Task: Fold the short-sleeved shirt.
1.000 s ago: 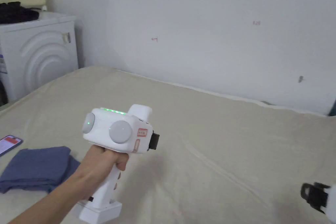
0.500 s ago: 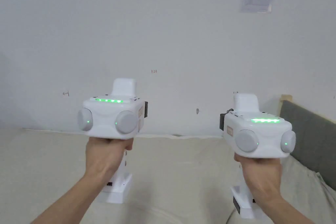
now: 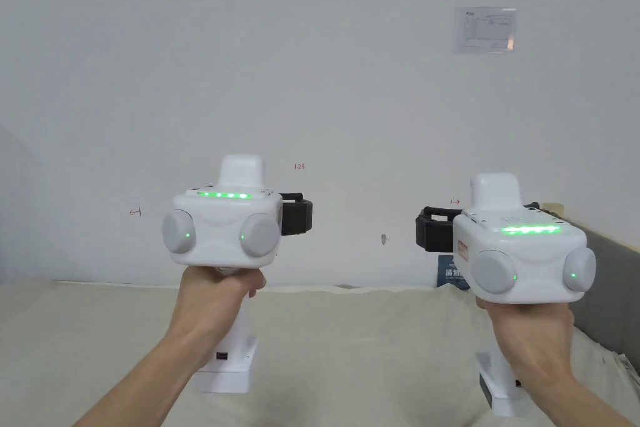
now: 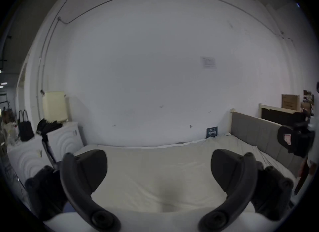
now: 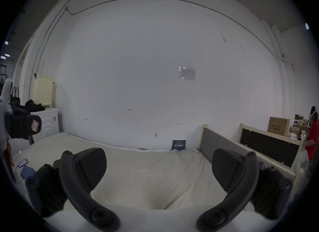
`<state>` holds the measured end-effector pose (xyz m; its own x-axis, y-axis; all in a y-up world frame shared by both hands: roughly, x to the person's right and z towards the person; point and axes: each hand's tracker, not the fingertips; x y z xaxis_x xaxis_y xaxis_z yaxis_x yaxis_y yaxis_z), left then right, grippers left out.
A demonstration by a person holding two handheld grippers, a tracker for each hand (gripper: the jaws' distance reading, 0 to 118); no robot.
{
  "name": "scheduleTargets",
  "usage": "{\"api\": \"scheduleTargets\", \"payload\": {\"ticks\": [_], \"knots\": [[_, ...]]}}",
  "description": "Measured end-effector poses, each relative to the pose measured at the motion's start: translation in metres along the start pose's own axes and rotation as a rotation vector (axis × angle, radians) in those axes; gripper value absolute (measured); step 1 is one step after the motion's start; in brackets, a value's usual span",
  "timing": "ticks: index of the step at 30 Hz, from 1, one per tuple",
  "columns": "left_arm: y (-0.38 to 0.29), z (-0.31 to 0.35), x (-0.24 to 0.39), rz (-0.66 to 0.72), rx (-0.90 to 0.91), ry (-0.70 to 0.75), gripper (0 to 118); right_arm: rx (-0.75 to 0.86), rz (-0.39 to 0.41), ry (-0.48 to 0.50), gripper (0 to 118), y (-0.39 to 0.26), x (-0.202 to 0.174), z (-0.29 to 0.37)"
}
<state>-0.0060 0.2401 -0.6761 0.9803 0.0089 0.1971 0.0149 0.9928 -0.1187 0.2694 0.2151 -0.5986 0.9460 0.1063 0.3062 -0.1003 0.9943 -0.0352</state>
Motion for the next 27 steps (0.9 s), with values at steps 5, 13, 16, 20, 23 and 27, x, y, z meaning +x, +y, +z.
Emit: {"api": "scheduleTargets", "payload": {"ticks": [5,13,16,20,23,27], "knots": [[0.015,0.015,-0.001,0.015,-0.049,0.038,118,-0.029,-0.023,0.004,118,0.006,0.004,-0.001],[0.038,0.018,0.000,-0.006,-0.115,0.099,118,-0.028,-0.025,0.022,118,0.020,0.002,-0.001],[0.037,0.026,0.004,-0.059,-0.065,0.075,118,-0.034,-0.058,0.041,118,0.027,0.004,0.002],[0.040,0.022,-0.003,0.029,-0.036,0.035,118,-0.044,-0.095,0.051,118,0.035,0.010,0.002],[0.041,0.019,-0.007,0.031,-0.079,0.040,118,-0.034,-0.099,0.058,118,0.036,0.014,0.006],[0.034,0.015,-0.015,0.020,-0.061,0.057,118,-0.030,-0.056,0.034,118,0.036,0.014,0.007]]}}
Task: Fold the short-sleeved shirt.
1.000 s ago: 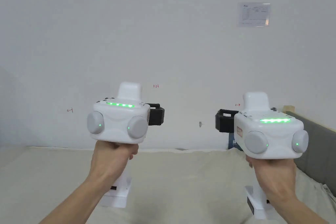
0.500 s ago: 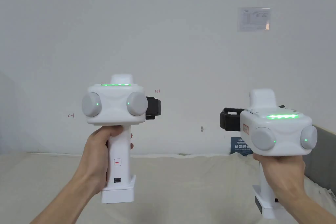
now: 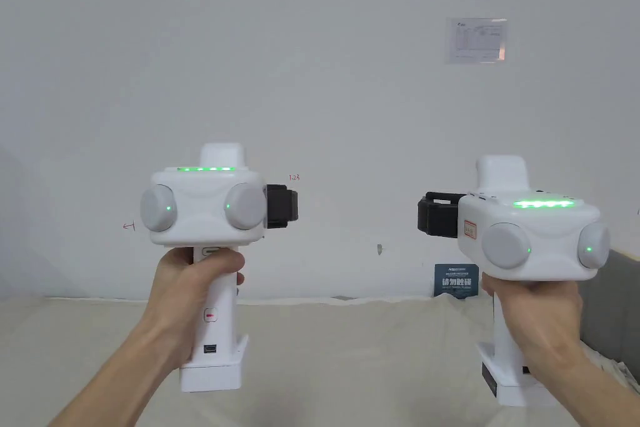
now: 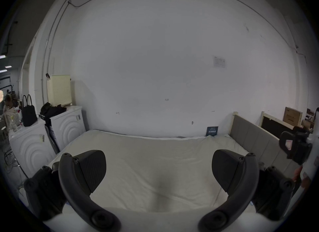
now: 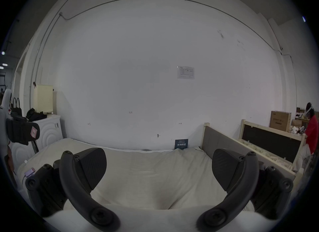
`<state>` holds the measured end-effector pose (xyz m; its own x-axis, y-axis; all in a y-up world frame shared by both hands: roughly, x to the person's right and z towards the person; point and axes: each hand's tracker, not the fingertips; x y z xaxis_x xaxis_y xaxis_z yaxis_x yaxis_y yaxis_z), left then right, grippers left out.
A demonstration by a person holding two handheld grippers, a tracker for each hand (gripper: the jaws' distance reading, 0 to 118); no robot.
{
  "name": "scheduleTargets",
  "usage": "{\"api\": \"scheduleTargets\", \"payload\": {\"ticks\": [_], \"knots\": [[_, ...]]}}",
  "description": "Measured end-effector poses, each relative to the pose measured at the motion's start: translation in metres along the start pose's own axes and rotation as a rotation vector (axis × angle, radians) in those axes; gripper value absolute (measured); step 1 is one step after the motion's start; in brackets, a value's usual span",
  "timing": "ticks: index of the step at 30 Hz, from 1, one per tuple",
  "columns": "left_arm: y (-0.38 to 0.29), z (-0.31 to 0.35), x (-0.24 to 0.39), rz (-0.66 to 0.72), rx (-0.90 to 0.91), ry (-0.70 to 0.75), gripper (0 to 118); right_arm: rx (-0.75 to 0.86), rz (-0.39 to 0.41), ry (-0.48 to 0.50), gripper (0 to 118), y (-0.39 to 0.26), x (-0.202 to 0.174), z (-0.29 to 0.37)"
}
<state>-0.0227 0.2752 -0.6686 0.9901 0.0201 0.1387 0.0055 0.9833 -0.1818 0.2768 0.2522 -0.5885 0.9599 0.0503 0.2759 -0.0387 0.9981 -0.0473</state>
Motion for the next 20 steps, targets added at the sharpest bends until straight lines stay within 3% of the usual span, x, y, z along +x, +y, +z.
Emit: {"api": "scheduleTargets", "payload": {"ticks": [5,11,20], "knots": [[-0.001,0.001,-0.005,0.020,0.011,0.023,118,0.000,-0.013,0.012,118,-0.002,0.003,-0.001],[-0.004,0.009,-0.011,0.013,0.063,0.009,118,0.013,0.040,0.007,118,-0.001,-0.007,0.001],[-0.003,0.019,-0.009,-0.013,0.039,0.023,118,0.019,0.050,0.023,118,0.001,-0.008,0.003]]}}
